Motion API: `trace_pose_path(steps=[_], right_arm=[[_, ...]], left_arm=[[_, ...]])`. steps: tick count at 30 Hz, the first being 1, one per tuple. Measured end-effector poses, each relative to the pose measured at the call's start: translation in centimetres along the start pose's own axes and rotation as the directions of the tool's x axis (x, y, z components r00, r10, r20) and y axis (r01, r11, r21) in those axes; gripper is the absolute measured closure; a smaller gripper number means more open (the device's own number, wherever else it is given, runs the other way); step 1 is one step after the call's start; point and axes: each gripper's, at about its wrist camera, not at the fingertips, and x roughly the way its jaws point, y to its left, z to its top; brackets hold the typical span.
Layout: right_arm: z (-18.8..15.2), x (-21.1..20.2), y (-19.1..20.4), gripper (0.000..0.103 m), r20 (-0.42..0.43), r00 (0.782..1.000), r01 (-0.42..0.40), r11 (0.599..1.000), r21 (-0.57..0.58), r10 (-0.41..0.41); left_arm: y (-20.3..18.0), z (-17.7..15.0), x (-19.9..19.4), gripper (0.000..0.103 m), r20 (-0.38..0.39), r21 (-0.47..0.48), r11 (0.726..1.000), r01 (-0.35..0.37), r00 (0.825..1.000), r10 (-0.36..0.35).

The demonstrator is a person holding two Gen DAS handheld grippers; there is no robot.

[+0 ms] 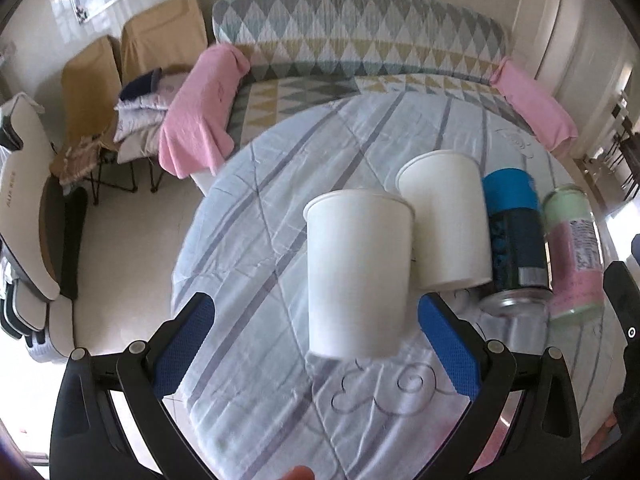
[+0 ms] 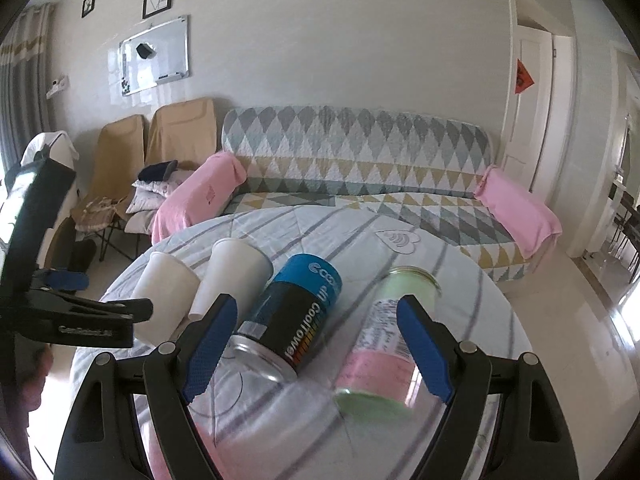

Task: Flip cup upright
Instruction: 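Close the left gripper on a white paper cup and lift it, then rotate the held white cup with the left gripper so its opening faces up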

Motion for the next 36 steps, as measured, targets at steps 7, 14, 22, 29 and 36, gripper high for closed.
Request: trace_pose_path(steps=[7, 14, 22, 29, 36], right_arm=[[0.8, 2.9, 0.9, 0.020, -0.035, 0.999, 0.004, 1.000, -0.026, -0.005], [1.1, 4.5, 1.2, 0.020, -0.061, 0.998, 0.009, 1.000, -0.021, -0.010], [1.1, 5.0, 1.6, 0.020, -0.072, 0.997, -0.001, 1.000, -0.031, -0.001], [1.1, 4.3, 1.6, 0.020, -0.063, 0.998, -0.002, 1.000, -0.022, 0.000], [0.6, 3.0, 1.9, 0.020, -0.054, 0.999, -0.011, 1.000, -0.016, 0.010]], left_arm=[[-0.7, 1.6, 2.4, 0.000, -0.028, 0.015, 1.000, 0.021, 0.999, -0.021], [-1.2, 2.7, 3.9, 0.004, -0.034, 0.051, 0.999, 0.003, 0.999, -0.002], [-0.9, 2.6, 4.3, 0.031, -0.023, 0.061, 0.998, -0.002, 1.000, 0.004], [-0.6, 1.2, 1.6, 0.032, 0.091, 0.061, 0.998, 0.001, 0.996, -0.006], [-0.4, -1.4, -1.1, 0.032, 0.177, 0.046, 0.999, 0.005, 0.984, -0.013]])
